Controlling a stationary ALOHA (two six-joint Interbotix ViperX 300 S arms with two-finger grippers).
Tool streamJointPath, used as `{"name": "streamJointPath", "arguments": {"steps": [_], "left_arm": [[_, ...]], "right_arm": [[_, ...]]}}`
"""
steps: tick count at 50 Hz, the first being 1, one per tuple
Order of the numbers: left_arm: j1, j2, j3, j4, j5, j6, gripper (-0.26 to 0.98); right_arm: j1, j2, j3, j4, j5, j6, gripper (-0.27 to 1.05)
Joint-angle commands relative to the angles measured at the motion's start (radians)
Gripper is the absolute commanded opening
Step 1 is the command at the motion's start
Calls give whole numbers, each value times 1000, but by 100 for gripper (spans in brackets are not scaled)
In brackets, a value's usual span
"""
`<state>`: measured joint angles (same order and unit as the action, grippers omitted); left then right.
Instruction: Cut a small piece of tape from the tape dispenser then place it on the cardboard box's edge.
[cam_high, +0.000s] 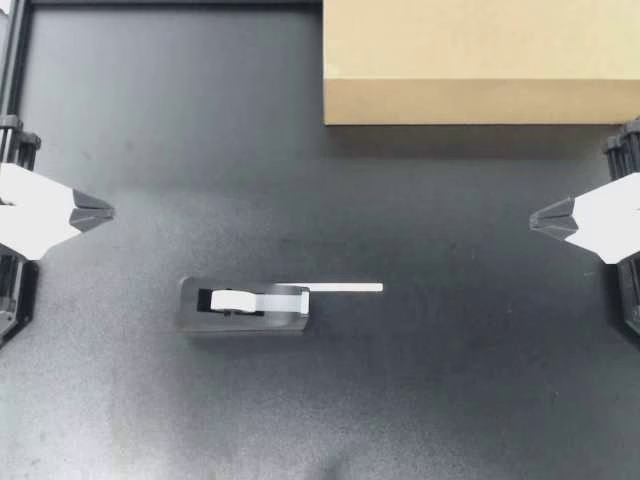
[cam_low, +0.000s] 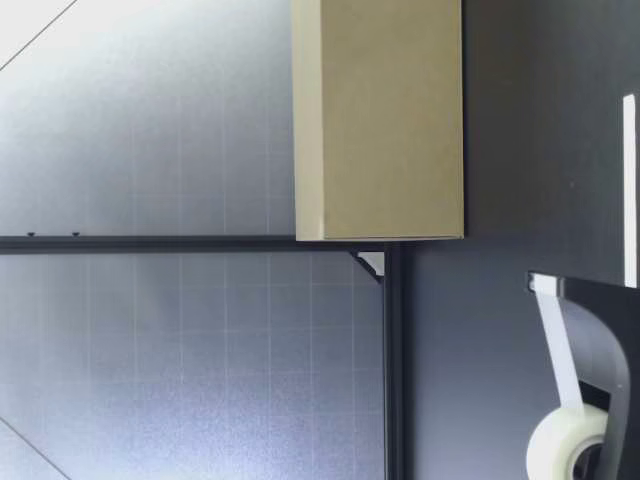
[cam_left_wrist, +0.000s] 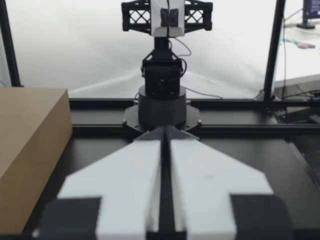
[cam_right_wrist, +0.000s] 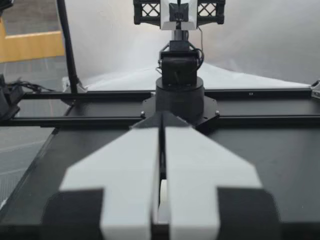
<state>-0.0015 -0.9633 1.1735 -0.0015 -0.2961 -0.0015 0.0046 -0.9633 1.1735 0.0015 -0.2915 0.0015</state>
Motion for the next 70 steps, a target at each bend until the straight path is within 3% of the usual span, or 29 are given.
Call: {"name": "streamJointPath", "arguments": {"steps": [1, 12, 25, 39, 57, 62, 70], "left_arm": [[-11, 9, -17, -2, -17, 3, -12], [-11, 11, -8, -2, -49, 5, -13], [-11, 23, 3, -2, -49, 5, -13], [-11, 34, 11, -2, -51, 5, -13], [-11, 34, 38, -2, -49, 0, -13], [-9, 37, 40, -2, -49, 5, -13], [-11, 37, 46, -2, -49, 6, -13]], "right_arm": [[0, 6, -18, -2, -12, 0, -9], [-17, 121, -98, 3, -35, 2, -13], [-72, 465, -342, 38, 54, 57, -13], [-71, 844, -689, 35, 434, 89, -13], [-40, 1146, -1008, 43, 887, 43, -13], [-49, 1190, -1072, 86, 994, 9, -13], [-104, 1249, -1141, 291, 1131, -147, -13]]}}
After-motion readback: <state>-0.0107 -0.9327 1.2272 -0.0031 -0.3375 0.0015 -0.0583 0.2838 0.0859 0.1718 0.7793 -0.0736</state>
